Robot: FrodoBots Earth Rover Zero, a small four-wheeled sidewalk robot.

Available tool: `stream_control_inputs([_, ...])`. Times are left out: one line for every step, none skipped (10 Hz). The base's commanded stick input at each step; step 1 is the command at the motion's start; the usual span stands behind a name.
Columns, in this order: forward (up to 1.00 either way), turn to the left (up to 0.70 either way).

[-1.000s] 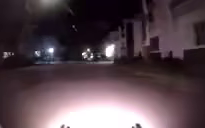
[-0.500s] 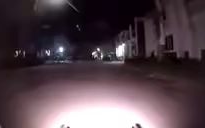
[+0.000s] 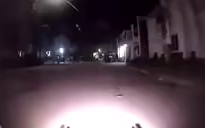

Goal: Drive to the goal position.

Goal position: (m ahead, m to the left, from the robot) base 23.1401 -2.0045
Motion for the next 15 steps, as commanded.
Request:
stream_control_inputs([0.85,0.0])
stream_control_inputs([0.85,0.0])
stream_control_inputs([0.85,0.0])
stream_control_inputs([0.85,0.0])
stream_control_inputs([0.85,0.0])
stream_control_inputs([0.85,0.0])
stream_control_inputs([0.85,0.0])
stream_control_inputs([0.85,0.0])
stream_control_inputs([0.85,0.0])
stream_control_inputs([0.85,0.0])
stream_control_inputs([0.85,0.0])
stream_control_inputs([0.85,0.0])
stream_control_inputs([0.85,0.0])
stream_control_inputs([0.85,0.0])
stream_control_inputs([0.85,0.0])
